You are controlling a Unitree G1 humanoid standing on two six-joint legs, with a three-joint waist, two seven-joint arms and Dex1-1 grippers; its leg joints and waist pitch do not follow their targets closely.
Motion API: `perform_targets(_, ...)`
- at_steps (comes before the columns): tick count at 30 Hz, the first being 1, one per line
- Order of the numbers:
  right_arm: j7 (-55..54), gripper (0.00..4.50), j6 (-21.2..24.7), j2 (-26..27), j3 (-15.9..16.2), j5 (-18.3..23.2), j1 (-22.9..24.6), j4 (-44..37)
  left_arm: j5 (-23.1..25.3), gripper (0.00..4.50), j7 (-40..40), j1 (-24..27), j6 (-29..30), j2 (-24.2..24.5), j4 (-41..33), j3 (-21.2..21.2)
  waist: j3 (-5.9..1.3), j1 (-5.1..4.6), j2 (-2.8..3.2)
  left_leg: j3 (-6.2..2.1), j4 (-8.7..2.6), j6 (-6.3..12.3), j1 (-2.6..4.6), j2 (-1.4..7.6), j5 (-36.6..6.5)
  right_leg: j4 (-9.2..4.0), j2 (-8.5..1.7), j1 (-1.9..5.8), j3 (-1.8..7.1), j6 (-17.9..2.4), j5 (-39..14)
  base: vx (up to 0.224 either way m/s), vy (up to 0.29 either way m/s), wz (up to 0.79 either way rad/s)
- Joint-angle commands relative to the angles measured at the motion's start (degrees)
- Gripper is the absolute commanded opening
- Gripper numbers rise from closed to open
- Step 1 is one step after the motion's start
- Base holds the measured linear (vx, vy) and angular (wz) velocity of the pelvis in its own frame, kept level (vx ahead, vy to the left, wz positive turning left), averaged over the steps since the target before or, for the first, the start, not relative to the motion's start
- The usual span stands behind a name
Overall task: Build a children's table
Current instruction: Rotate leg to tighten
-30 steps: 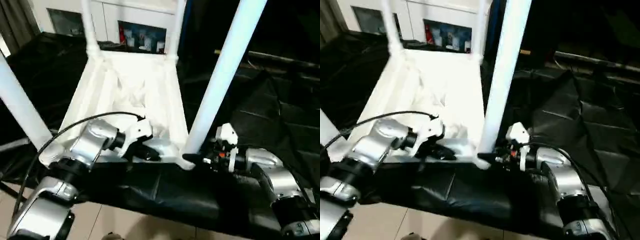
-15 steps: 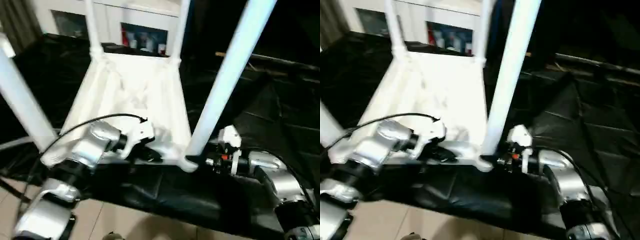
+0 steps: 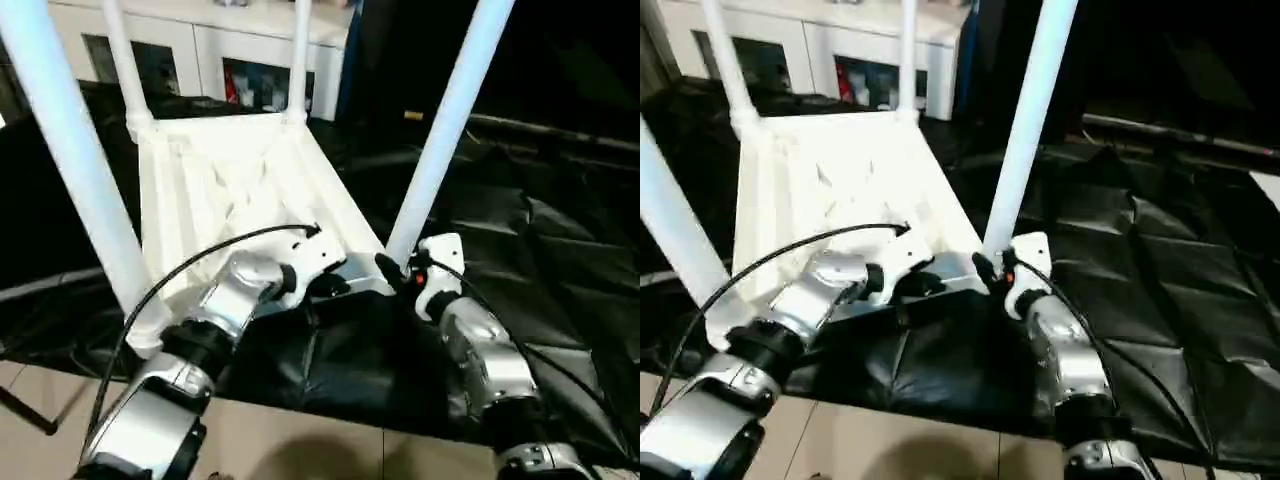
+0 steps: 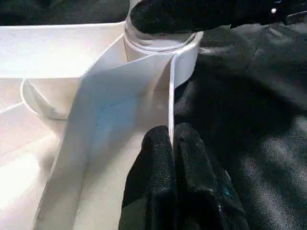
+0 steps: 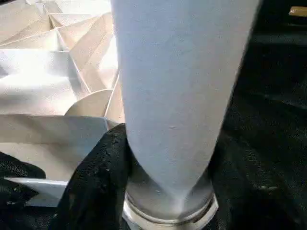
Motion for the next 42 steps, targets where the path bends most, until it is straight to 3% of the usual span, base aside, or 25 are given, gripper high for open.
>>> perform_targets(1, 5.93, 2.89, -0.19, 1.66, 6.34, -0.09, 0.6, 1.73, -0.38, 0.0, -2.07, 0.38, -1.28, -3.53, 0.46, -3.75, -1.89, 0.03, 0.55, -0.03, -4.89, 0.23, 0.33, 0.13, -23.83, -5.03, -1.98, 1.22, 1.25, -6.01, -24.9, 0.0, 0.0, 0.0)
perform_targets(5, 12.41, 3.16, -2.39, -2.12, 6.59, 0.36, 0.47, 0.95, -0.33, 0.0, -4.79, 0.4, -1.63, -1.64, 0.25, -3.62, -2.02, 0.24, 0.45, 0.36, -4.76, 1.38, 0.12, 0.27, -21.35, -4.54, -2.01, 1.54, 1.63, -7.82, -20.58, 0.0, 0.0, 0.0)
perform_targets(8, 23.89, 3.16, -2.13, -8.81, 6.58, 2.46, 1.03, -1.21, -1.09, 0.0, -9.78, 0.4, -1.91, 1.2, -0.59, -3.61, -2.09, 0.7, 0.22, 0.51, -4.53, 2.82, 0.03, 0.37, -19.88, -4.53, -2.09, 1.9, 1.62, -8.15, -20.64, 0.0, 0.0, 0.0)
perform_targets(10, 27.53, 3.16, -1.67, -11.88, 6.62, 2.54, 1.17, -1.62, -1.53, 0.0, -12.19, 0.44, -1.9, 2.5, -1.08, -3.65, -2.34, 0.97, 0.19, 0.71, -4.37, 3.28, -0.21, 0.47, -17.11, -4.17, -2.19, 1.99, 1.8, -8.94, -18.0, 0.0, 0.0, 0.0)
perform_targets(14, 35.8, 3.16, -1.26, -17.4, 5.93, 4.2, 1.27, -2.14, -2.96, 0.0, -19.94, 1.26, -1.36, 5.87, -3.45, -4.31, -2.75, 1.5, -0.09, 1.1, -3.72, 4.68, -0.27, 0.48, -10.42, -2.87, -1.97, 2.32, 1.82, -12.57, -8.11, 0.03, -0.008, 0.01)
perform_targets(17, 40.25, 3.16, 1.12, -19.62, 4.54, 7.49, 0.65, -3.14, -4.21, 0.0, -24.55, 2.24, 0.64, 7.9, -6.08, -4.69, -2.81, 1.77, 0.1, 1.18, -3.27, 6.44, -0.39, 0.43, -5.95, -1.59, -1.74, 2.48, 1.87, -15.52, 0.68, 0.042, -0.008, 0.01)
perform_targets(21, 45.62, 3.16, 4.87, -21.38, 4.28, 10.42, -0.01, -4.32, -5.4, 0.0, -28.1, 3.18, 2.75, 9.59, -8.02, -5.17, -3.06, 2.12, 0.29, 1.16, -3.06, 7.31, 0.07, 0.54, -4.9, -0.92, -1.67, 2.73, 1.79, -17.52, 4.64, 0.026, 0.01, 0.0)
perform_targets(22, 45.89, 3.16, 4.94, -21.49, 4.42, 10.4, 0.03, -4.4, -5.47, 0.0, -28.23, 3.23, 2.86, 9.64, -8.14, -5.18, -3.0, 2.09, -0.02, 1.27, -3.01, 7.46, 0.05, 0.5, -4.96, -0.97, -1.62, 2.7, 1.77, -17.59, 4.62, 0.0, 0.0, 0.0)
perform_targets(24, 46.74, 3.16, 4.15, -21.69, 5.43, 9.61, 0.28, -4.18, -5.82, 0.0, -28.73, 3.5, 3.33, 9.89, -8.79, -5.14, -2.89, 2.33, 0.08, 1.3, -3.11, 7.09, 0.1, 0.56, -5.82, -1.1, -1.85, 2.73, 1.79, -17.46, 2.91, 0.0, 0.0, 0.0)
perform_targets(28, 47.11, 3.16, 5.02, -21.13, 5.54, 10.16, 0.18, -4.12, -6.22, 0.0, -29.63, 3.95, 4.44, 10.41, -10.15, -5.15, -2.63, 2.63, 0.05, 1.24, -3.48, 4.54, 0.21, 0.61, -9.21, -1.71, -1.99, 2.65, 1.86, -15.29, -3.92, 0.0, 0.0, 0.0)
perform_targets(31, 47.43, 3.16, 6.26, -20.84, 5.44, 11.25, 0.21, -4.78, -6.36, 0.0, -30.0, 4.15, 4.86, 10.7, -10.7, -5.17, -2.68, 2.57, 0.05, 1.19, -3.5, 4.03, 0.18, 0.56, -9.1, -1.69, -1.9, 2.69, 1.86, -14.88, -3.78, 0.0, 0.0, 0.0)
perform_targets(38, 48.78, 2.45, 8.13, -20.32, 5.81, 12.56, 1.21, -6.26, -6.83, 0.0, -30.08, 4.19, 5.65, 11.01, -11.57, -5.21, -2.89, 2.66, -0.04, 1.24, -3.15, 5.09, 0.06, 0.42, -5.59, -1.12, -1.76, 2.91, 1.83, -15.9, 1.5, 0.0, 0.0, 0.0)
perform_targets(42, 48.29, 2.27, 8.66, -19.54, 6.45, 12.87, 2.98, -7.66, -6.48, 0.0, -26.79, 4.04, 4.33, 9.86, -10.67, -4.4, -2.79, 2.76, -0.02, 1.25, -3.23, 4.82, 0.17, 0.49, -6.89, -1.34, -1.83, 2.78, 1.84, -15.66, -0.5, 0.0, 0.0, 0.0)
